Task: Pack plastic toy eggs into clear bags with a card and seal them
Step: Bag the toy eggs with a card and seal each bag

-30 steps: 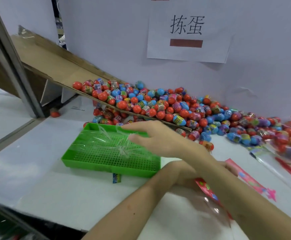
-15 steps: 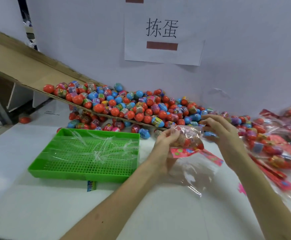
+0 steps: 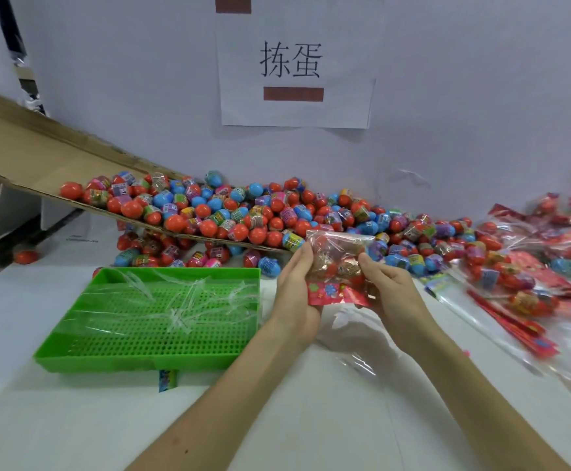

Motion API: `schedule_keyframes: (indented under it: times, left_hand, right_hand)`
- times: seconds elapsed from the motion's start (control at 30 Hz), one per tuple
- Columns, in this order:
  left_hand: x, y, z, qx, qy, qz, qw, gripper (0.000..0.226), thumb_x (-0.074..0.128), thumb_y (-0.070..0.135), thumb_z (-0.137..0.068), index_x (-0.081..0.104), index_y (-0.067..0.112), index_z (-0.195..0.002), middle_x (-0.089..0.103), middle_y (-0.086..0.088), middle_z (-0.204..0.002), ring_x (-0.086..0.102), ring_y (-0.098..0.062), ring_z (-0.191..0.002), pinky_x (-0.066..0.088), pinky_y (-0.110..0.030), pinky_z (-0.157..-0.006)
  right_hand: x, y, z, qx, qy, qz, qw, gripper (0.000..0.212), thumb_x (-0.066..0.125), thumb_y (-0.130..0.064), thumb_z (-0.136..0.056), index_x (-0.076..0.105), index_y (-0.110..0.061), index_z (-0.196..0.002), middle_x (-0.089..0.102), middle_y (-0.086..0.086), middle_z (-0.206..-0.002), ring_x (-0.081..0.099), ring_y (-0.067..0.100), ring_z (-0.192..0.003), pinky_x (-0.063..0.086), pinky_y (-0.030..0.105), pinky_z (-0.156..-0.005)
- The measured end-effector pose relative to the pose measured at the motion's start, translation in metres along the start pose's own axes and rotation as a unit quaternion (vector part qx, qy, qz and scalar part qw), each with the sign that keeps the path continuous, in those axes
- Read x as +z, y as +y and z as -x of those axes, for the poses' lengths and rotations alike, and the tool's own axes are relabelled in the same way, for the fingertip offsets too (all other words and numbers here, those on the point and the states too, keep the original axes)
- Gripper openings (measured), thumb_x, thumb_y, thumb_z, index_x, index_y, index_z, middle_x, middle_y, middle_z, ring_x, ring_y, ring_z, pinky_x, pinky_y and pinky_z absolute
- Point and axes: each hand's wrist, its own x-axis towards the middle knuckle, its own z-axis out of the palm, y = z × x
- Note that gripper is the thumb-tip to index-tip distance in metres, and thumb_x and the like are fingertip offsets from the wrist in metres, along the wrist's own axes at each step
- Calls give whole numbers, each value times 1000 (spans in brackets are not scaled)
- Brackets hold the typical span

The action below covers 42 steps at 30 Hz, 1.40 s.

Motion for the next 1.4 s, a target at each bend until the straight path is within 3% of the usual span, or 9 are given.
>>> schedule_keyframes:
  times: [0.17, 0.37, 0.47, 0.63, 0.73, 0.8, 0.9, 1.07, 1.4]
  left_hand:
    - [-1, 3, 1, -3, -35, 32, 999, 38, 49, 26, -107, 62, 5, -135, 68, -24, -130, 66, -38, -120, 60, -44, -94]
    - [1, 3, 1, -16, -42, 30, 999, 59, 63, 35, -86, 62, 5, -137, 68, -21, -132, 66, -35, -123, 54, -48, -104]
    - [0, 1, 0, -15, -41, 22, 999, 54, 65, 34, -85, 67, 7, -131, 69, -21, -130, 69, -33, -115, 52, -50, -104]
    - [0, -3, 1, -24, -33, -11, 999, 46, 59, 34, -97, 66, 5, -132, 70, -23, -128, 73, -31, -104, 59, -47, -92]
    - [-1, -2, -1, -13, -24, -2, 1000, 43, 53, 30, -104, 61, 5, -139, 65, -26, -134, 64, -42, -122, 48, -59, -108]
    - [-1, -2, -1, -5, -21, -5, 1000, 39, 50, 30, -107, 61, 8, -138, 66, -25, -133, 62, -44, -126, 45, -62, -110]
    - [-2, -4, 0, 9, -7, -7, 1000, 34, 48, 28, -108, 64, 9, -132, 69, -24, -128, 66, -42, -121, 51, -59, -104]
    - [-4, 0, 0, 37, 8, -33, 999, 30, 47, 27, -109, 66, 13, -127, 75, -18, -116, 76, -29, -98, 65, -43, -77]
    - [-4, -4, 2, 35, 18, -61, 997, 32, 49, 28, -109, 67, 11, -129, 74, -19, -119, 74, -34, -106, 64, -45, -83]
  right_hand:
    - [-4, -1, 0, 80, -48, -113, 989, 35, 65, -40, -92, 79, -14, -110, 73, 15, -119, 70, 31, -108, 52, 46, -101]
    - [-1, -3, 3, 124, -63, -246, 959, 31, 72, -29, -83, 80, -8, -104, 75, 12, -106, 73, 22, -88, 60, 33, -73]
    - [-1, -2, 3, 167, -43, -279, 945, 19, 73, -23, -75, 81, -10, -86, 74, 8, -94, 70, 23, -79, 57, 35, -76]
    - [-2, -1, 4, 187, -23, -271, 944, 37, 72, -18, -70, 75, -3, -104, 72, 14, -102, 71, 30, -83, 61, 39, -73]
    - [-2, 2, 2, 44, 78, -119, 989, 24, 77, -12, -82, 74, -10, -105, 76, 10, -97, 72, 21, -80, 60, 33, -69]
    - [-1, 2, 4, -70, 136, 17, 988, 8, 76, -14, -89, 79, -21, -91, 78, 0, -86, 72, 12, -74, 56, 22, -66]
    - [3, 6, 5, -136, 140, 83, 977, 19, 69, -16, -96, 78, -31, -88, 78, -9, -83, 74, 8, -79, 57, 17, -64]
    - [10, 8, 6, -83, 97, 56, 990, 13, 68, -22, -98, 77, -31, -99, 79, -8, -96, 74, 11, -91, 61, 25, -72]
    - [6, 9, 6, -44, 100, 46, 993, 15, 68, -21, -97, 80, -20, -88, 78, -2, -83, 75, 10, -78, 56, 16, -65]
